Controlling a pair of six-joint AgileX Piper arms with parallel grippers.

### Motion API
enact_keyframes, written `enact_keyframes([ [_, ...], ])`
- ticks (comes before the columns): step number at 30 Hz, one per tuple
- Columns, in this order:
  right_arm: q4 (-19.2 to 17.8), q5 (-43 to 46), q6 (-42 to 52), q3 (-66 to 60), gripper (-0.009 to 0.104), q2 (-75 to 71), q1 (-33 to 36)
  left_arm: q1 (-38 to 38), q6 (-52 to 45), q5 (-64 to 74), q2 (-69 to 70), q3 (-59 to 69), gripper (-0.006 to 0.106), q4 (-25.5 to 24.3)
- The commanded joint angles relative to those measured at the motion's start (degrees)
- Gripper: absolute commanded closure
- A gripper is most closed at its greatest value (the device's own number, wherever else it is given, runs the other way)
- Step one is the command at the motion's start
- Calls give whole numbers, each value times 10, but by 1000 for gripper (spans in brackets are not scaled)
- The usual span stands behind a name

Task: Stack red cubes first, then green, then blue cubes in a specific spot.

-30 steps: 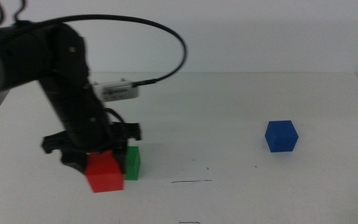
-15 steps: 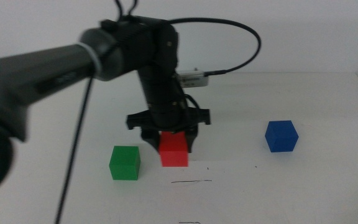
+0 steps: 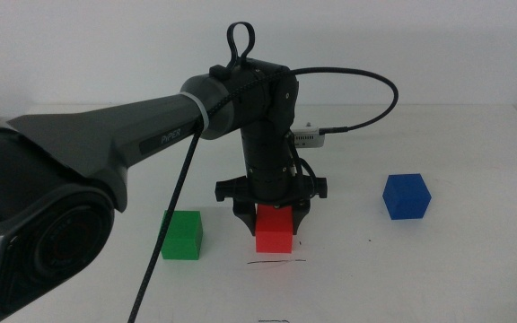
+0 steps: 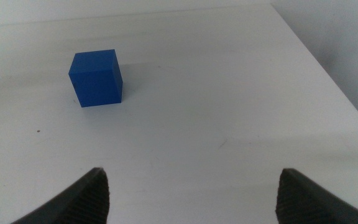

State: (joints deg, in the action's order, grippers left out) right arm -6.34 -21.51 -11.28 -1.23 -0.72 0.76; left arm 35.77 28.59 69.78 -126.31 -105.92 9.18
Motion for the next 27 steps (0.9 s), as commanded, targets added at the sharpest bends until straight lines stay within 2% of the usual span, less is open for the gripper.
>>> enact_keyframes([
  [1, -9, 33, 6, 3, 21, -8, -4, 2, 7, 27, 36, -19, 90, -6],
  [24, -9, 33, 6, 3, 21, -8, -4, 2, -6, 8, 0, -19, 89, 17],
  [26, -9, 33, 6, 3, 21, -8, -4, 2, -4, 8, 0, -19, 88, 22],
  [27, -9, 33, 6, 3, 21, -8, -4, 2, -3, -6, 0, -19, 82, 22],
])
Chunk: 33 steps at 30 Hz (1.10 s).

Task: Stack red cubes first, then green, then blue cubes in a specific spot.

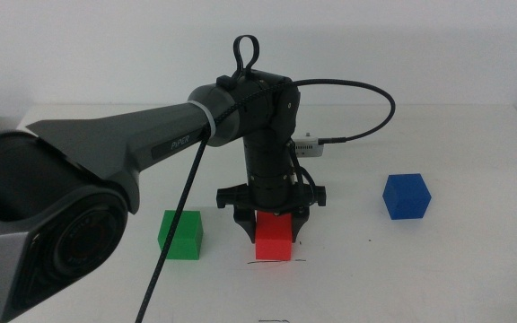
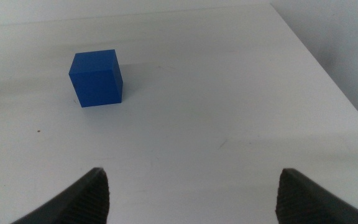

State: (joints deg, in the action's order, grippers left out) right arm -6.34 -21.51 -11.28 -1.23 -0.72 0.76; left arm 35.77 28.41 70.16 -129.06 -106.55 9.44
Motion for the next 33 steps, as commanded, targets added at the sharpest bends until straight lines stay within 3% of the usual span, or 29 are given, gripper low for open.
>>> enact_keyframes([
  [1, -9, 33, 6, 3, 21, -8, -4, 2, 11, -10, 27, -13, 70, 17],
  [5, -9, 33, 6, 3, 21, -8, -4, 2, 12, -12, 27, -13, 51, 17],
  [6, -9, 33, 6, 3, 21, -8, -4, 2, 9, -13, 27, -13, 29, 17],
  [12, -9, 33, 6, 3, 21, -8, -4, 2, 13, -11, 30, -13, 8, 11],
  [33, -9, 33, 6, 3, 21, -8, -4, 2, 11, 31, 68, -13, 7, -3],
])
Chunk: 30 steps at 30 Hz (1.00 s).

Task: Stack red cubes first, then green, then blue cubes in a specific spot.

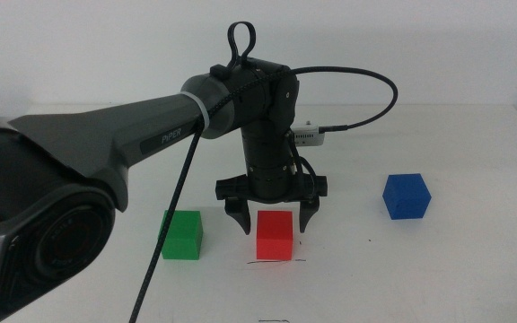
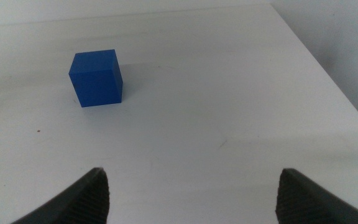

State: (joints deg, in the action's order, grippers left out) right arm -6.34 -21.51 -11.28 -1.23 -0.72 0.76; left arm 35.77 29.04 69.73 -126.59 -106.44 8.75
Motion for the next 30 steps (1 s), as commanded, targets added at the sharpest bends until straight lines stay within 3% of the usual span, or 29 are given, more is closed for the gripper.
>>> enact_keyframes([
  [1, -9, 33, 6, 3, 21, -8, -4, 2, 3, 35, 46, -14, 7, 4],
  [13, -9, 33, 6, 3, 21, -8, -4, 2, 18, 51, 86, -14, 7, -12],
  [30, -9, 33, 6, 3, 21, -8, -4, 2, 11, 56, 238, -12, 7, -96],
])
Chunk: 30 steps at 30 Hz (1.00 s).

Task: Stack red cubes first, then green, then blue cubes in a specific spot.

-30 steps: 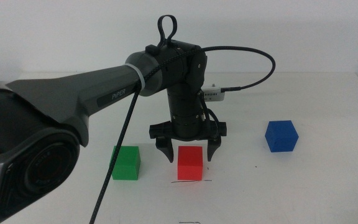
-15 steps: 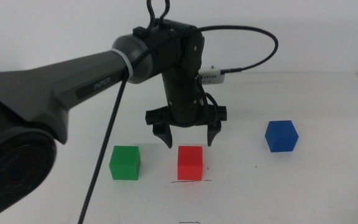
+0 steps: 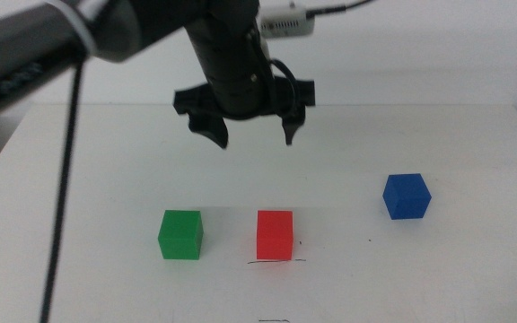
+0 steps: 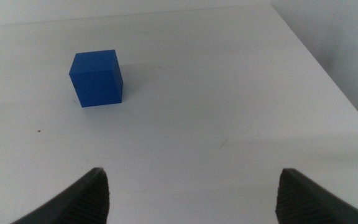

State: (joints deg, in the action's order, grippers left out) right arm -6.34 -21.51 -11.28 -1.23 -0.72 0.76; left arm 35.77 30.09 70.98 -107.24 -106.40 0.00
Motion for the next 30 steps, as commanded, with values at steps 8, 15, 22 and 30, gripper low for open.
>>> enact_keyframes([
  [8, -9, 33, 6, 3, 21, -8, -4, -34, -31, 43, 86, -13, 7, -19],
  [15, -9, 33, 6, 3, 21, -8, -4, -77, -35, 43, 123, 54, 7, -17],
  [22, -9, 33, 6, 3, 21, -8, -4, -115, -55, 43, 160, 155, 7, -23],
  [30, -9, 33, 6, 3, 21, -8, -4, -132, -92, 43, 163, 180, 7, -28],
])
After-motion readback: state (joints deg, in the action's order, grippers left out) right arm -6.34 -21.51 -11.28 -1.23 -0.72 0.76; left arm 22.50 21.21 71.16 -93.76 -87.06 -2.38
